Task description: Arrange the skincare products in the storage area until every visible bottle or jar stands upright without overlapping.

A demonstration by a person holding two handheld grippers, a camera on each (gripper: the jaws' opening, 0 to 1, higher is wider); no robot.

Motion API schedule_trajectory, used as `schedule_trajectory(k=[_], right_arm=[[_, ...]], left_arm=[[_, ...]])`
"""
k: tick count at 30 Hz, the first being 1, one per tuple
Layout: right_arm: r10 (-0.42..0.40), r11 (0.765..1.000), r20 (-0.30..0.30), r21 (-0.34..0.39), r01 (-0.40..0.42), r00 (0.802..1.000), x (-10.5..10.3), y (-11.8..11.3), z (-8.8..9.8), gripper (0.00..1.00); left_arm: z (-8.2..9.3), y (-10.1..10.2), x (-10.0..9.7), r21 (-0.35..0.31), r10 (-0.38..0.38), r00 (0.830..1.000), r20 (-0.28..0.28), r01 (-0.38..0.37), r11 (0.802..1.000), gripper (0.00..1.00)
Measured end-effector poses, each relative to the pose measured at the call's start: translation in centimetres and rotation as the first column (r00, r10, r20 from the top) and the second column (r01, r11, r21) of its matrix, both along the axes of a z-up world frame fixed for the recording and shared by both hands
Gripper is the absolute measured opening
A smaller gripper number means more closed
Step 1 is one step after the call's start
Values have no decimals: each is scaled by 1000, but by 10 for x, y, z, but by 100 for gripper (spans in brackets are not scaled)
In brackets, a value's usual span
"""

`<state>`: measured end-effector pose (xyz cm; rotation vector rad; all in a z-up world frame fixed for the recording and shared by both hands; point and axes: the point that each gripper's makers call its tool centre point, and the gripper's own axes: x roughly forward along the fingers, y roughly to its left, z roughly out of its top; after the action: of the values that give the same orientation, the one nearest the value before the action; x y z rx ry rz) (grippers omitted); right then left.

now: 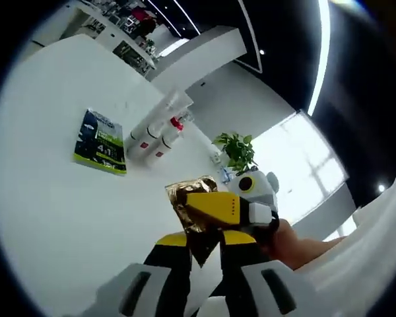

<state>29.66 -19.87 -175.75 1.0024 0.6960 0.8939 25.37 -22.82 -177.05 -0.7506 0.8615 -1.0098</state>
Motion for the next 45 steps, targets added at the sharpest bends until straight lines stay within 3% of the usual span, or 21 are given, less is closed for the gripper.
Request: schedule_trajectory(k=[3,4,12,15,16,17,20,24,32,36,39,41,45], right_arm=[[-7,1000,7,8,7,1000,0,-1,1,1],[-5,1000,10,10,5,1000,-1,-1,1,1],[-23,998,29,60,22,999,3,-9,11,7],[-45,992,16,122,43,999,7,-15,19,2],[-28,985,7,173,26,1000,4,-14,25,1],[-14,975,-23,222,19,1000,3,-13,29,0],[-21,974,-2,224,21,1000,3,-13,31,0],[-52,964,-25,259,56,998,6,-15,31,0],[-61,966,2,251,58,998,5,-12,35,2],[-60,972,12,228,56,998,4,-14,32,5],[-34,970,23,240,27,999,-1,-14,35,0],[-33,979,55,202,21,998,-3,-13,34,0],[-32,976,32,216,25,999,-2,-15,32,0]], left_arm=[[5,-1,-1,-23,-14,1000,1,14,1000,6],[11,-2,-2,-73,-22,999,-31,19,997,3],[14,2,0,-123,-47,997,-59,40,992,0],[18,5,0,-170,-64,994,-89,48,984,0],[22,4,-2,-196,-78,992,-103,57,979,0],[24,5,-1,-212,-83,993,-88,62,975,0],[28,5,-2,-224,-95,993,-70,77,972,1],[31,6,3,-242,-66,996,-56,51,969,2],[35,11,3,-272,-69,995,-68,48,961,1],[37,20,13,-294,-25,996,-84,-1,956,0],[38,23,17,-293,-16,996,-90,-12,956,1],[38,22,15,-288,-28,996,-85,2,958,1],[37,23,16,-281,-6,997,-78,-16,960,3]])
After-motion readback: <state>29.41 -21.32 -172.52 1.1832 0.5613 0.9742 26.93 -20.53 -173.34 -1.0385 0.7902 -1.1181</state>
